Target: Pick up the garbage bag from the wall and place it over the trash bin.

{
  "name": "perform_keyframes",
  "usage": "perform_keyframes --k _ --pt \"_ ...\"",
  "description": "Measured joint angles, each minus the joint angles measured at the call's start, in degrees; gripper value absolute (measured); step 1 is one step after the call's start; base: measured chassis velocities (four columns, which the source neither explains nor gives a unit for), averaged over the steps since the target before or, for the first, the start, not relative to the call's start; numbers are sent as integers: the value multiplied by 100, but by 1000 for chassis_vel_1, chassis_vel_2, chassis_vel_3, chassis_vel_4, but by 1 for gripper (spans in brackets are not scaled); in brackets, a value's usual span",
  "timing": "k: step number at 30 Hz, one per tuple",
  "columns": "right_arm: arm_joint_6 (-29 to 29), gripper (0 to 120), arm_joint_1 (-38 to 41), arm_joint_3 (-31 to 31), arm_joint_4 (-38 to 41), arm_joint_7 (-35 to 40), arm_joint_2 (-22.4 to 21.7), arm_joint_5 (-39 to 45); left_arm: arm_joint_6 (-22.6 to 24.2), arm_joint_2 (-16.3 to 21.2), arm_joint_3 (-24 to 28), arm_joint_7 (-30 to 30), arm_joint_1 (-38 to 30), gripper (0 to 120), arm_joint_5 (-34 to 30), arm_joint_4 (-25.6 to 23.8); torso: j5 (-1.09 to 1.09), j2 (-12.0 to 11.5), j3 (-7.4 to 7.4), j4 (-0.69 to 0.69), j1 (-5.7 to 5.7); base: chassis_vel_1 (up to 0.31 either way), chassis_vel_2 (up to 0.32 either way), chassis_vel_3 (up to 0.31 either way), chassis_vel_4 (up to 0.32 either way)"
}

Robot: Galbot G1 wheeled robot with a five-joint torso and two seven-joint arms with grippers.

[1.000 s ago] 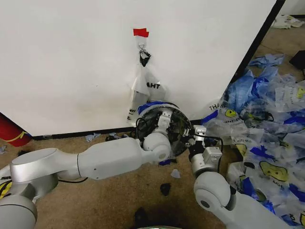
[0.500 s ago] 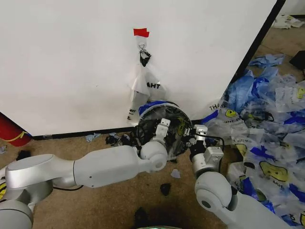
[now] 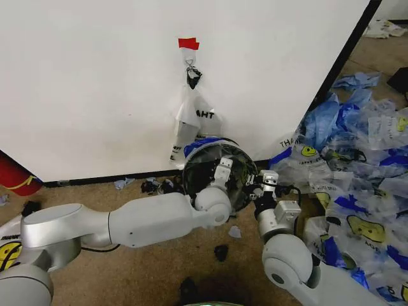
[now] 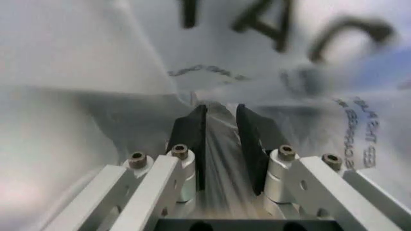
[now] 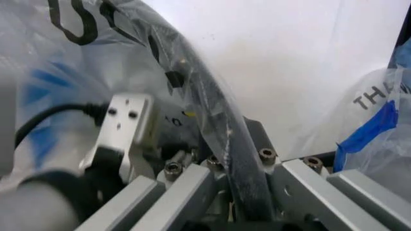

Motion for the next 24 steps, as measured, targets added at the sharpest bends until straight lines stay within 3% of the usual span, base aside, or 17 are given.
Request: perform_keyframes --k 6,16,22,24 --pt "5 0 1 -9 -2 -16 52 -17 -9 38 -7 20 -122 20 -17 63 -1 0 0 0 0 0 0 0 0" --pt "15 0 30 -7 -25 -19 17 -12 3 154 167 -126 175 19 -22 -296 -1 0 0 0 0 0 0 0 0" --pt "16 0 6 29 -15 -32 1 -11 14 100 261 -166 208 0 -22 -332 0 0 0 0 0 0 0 0 0" --pt "20 0 -16 50 -14 -38 -5 -13 6 74 263 -149 201 0 -13 -282 0 0 0 -1 0 0 0 0 0"
